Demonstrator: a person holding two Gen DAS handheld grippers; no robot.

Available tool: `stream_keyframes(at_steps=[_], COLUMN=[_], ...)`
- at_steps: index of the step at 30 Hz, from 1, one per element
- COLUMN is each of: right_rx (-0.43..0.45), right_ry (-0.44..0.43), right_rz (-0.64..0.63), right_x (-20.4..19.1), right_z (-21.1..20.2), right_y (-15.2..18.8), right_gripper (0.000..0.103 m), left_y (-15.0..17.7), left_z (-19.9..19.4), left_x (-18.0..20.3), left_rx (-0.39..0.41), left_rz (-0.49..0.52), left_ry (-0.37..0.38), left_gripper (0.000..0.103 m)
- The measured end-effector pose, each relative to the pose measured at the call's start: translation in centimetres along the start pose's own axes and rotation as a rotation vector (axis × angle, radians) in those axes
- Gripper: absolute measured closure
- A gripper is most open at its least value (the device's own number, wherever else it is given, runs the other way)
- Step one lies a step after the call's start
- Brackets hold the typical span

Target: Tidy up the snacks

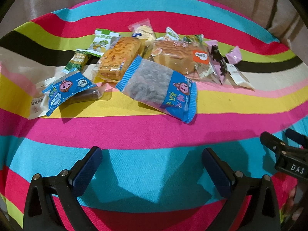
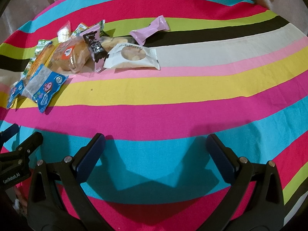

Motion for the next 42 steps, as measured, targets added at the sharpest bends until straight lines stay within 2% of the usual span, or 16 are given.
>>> stream_keyframes(at_steps=[2, 5, 8, 11, 15, 17, 21, 27, 29, 32, 33, 34, 35, 38, 40, 42], right_rx=[-0.001, 0.016, 0.034, 0.046, 0.052, 0.060, 0.080, 0.070, 0.067, 0.049, 0.051, 0.058, 0.067, 0.088, 0.101, 0.116], right_ry=[-0.021, -0.105, -0.182, -0.221, -0.282, -0.290, -0.327, -0.338, -0.333, -0.324, -0.338, -0.354, -0.357, -0.364, -0.366, -0.370], right_rz=[-0.021, -0.091, -0.125, -0.220, -0.342, -0.370, -0.361, -0.418, -0.436, -0.455, -0.446, -0.436, -0.429, -0.426, -0.426, -0.432], right_x=[-0.4, -2.2, -4.7, -8.5, -13.7, -15.5, -17.1, -18.9, -19.0, -19.3, -19.2, -19.1, -19.0, -18.8, -18.8, -18.8], right_z=[-0.6, -1.4, -2.1, -2.2, -2.0, -1.6, -1.2, 0.4, 0.8, 1.7, 1.8, 1.7, 1.7, 1.4, 1.1, 0.8], right_y=[0.7, 1.2, 0.9, 0.0, -1.0, -1.6, -3.0, -4.5, -4.7, -4.8, -4.8, -4.8, -4.9, -4.8, -4.6, -4.6], right_gripper=[0.000, 0.000, 0.000, 0.000, 0.000, 0.000, 0.000, 0.000, 0.007, 0.024, 0.027, 0.035, 0.039, 0.043, 0.046, 0.049], left_y=[0.6, 1.7, 2.4, 1.9, 0.7, 0.3, 0.1, -0.5, -0.9, -1.9, -2.2, -2.6, -3.0, -4.2, -4.9, -5.3], left_z=[-0.6, -2.1, -3.5, -4.7, -3.9, -4.2, -5.5, -4.2, -3.8, -2.8, -2.3, -1.8, -1.3, -0.3, 0.4, 1.0], left_x=[-0.2, -0.9, -3.6, -7.1, -11.3, -12.7, -13.7, -13.3, -13.4, -13.4, -13.4, -13.3, -13.2, -13.3, -13.2, -13.1], left_rx=[-0.009, -0.002, 0.040, 0.093, 0.059, 0.069, 0.123, 0.118, 0.118, 0.107, 0.099, 0.089, 0.082, 0.082, 0.077, 0.077], left_rz=[0.015, -0.004, -0.038, -0.090, -0.150, -0.185, -0.187, -0.121, -0.111, -0.089, -0.075, -0.057, -0.045, -0.020, -0.006, 0.003], left_ry=[0.044, 0.102, 0.056, 0.006, -0.058, -0.051, -0.080, -0.140, -0.144, -0.161, -0.166, -0.168, -0.172, -0.186, -0.179, -0.182], left_gripper=[0.000, 0.000, 0.000, 0.000, 0.000, 0.000, 0.000, 0.003, 0.004, 0.012, 0.019, 0.030, 0.035, 0.048, 0.060, 0.066])
Point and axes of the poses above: each gripper's, at about its wrist camera, not at the fingertips, and z roughly the way its jaws point, x to its right, y to its underside, the point moved 7 cm from there along z, roughly the way its jaws point
